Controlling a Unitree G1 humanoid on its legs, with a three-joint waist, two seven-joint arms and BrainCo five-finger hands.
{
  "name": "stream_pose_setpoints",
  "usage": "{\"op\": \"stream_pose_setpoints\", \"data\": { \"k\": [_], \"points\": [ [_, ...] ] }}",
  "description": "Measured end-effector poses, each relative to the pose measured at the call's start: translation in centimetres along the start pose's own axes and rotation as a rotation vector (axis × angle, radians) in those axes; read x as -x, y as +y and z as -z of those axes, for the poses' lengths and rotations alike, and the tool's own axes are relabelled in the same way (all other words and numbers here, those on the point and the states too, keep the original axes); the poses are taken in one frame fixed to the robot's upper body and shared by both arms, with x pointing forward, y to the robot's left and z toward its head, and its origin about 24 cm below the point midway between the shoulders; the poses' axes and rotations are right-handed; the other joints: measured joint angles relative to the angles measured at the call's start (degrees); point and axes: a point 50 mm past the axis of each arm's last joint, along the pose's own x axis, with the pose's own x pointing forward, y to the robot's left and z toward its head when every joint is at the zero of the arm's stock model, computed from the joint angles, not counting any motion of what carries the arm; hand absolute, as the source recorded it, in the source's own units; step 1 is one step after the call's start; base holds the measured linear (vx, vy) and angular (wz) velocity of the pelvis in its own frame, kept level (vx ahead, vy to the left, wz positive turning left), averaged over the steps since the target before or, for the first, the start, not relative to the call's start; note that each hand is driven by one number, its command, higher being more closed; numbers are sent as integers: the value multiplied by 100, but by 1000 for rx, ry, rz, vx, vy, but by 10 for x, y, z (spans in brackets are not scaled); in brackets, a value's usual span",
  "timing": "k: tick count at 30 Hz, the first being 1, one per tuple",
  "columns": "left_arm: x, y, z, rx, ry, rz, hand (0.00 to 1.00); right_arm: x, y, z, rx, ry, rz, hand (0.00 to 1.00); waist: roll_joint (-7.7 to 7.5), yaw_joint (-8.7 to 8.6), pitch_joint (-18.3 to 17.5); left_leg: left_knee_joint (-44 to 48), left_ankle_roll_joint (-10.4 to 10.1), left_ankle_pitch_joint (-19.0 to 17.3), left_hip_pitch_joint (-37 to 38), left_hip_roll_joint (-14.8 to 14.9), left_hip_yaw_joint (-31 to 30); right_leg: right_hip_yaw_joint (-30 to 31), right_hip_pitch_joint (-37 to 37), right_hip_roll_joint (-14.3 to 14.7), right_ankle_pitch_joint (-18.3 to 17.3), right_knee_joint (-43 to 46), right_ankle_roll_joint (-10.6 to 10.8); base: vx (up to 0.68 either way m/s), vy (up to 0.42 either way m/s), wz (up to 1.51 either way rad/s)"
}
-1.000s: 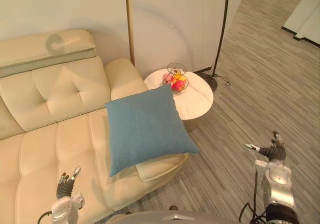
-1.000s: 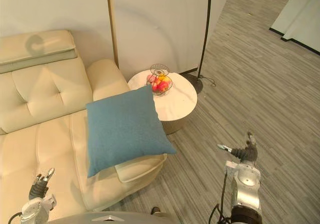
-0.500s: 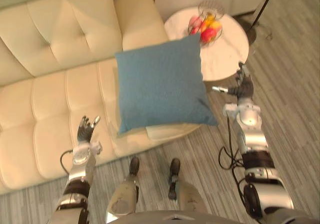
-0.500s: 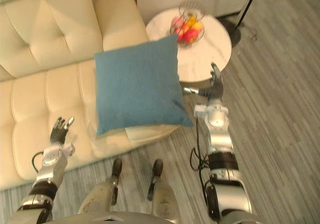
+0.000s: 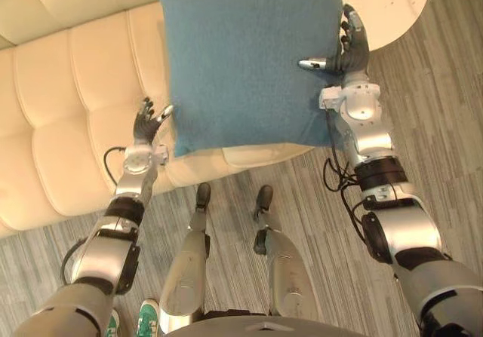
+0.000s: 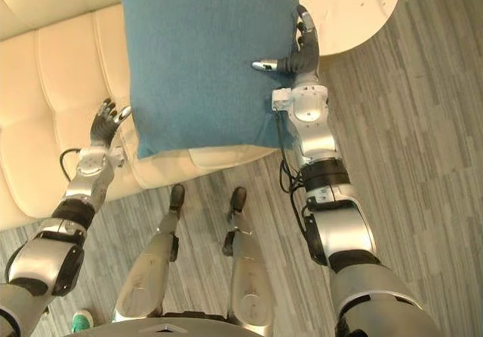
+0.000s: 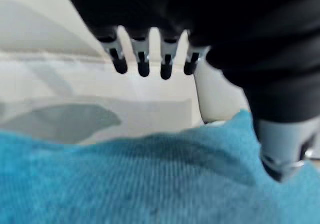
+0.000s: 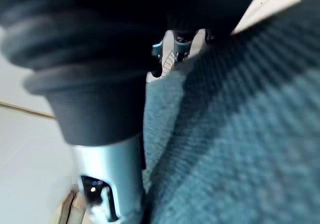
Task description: Pick up cushions and gather them together orderly.
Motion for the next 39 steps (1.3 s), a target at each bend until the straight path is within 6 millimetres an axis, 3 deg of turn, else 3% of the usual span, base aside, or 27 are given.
{"op": "stream_pose_setpoints", "data": {
  "k": [1, 2, 9, 20, 31, 39],
  "points": [
    [-2, -5, -4, -8, -7, 15, 0, -1, 3, -2, -9, -5, 6, 100, 6, -17, 10, -86, 10, 62, -13, 4, 2, 2, -52, 2, 14, 0, -5, -59, -47, -3],
    [-3, -9, -7, -13, -15, 28, 100, -3, 8, -3, -10, -4, 1, 100, 6, -36, 10, -154, 6, 105, -26, 12, 10, 10, -101, 4, 27, 1, -7, -40, -31, -2],
    [-10, -35, -28, -25, -65, 101, 100, -8, 15, -15, -24, -37, -2, 100, 7, -52, 11, -259, -49, 148, -275, 83, 67, 15, -438, 33, 40, 93, -11, -29, -40, -2],
    [-14, -34, -47, 32, -115, 78, 100, -5, 25, -29, -40, -98, -48, 100, 7, -26, 11, -282, -115, 158, -237, 164, 246, 54, -486, 65, 4, 243, -50, -9, -38, -2],
    [-14, -31, -53, 61, -137, 77, 100, 15, 33, 2, -15, -8, -96, 100, 7, -68, 11, -263, -76, 221, 118, 185, 281, 38, -73, 91, -3, 183, -49, -2, -17, 2],
    [-2, -33, -52, 85, -177, 107, 100, 34, 37, 24, -49, 59, -98, 100, 13, -124, 14, -267, -82, 210, 417, 187, 178, -44, 346, 110, 0, 15, -47, 3, -37, 6]
  ]
}}
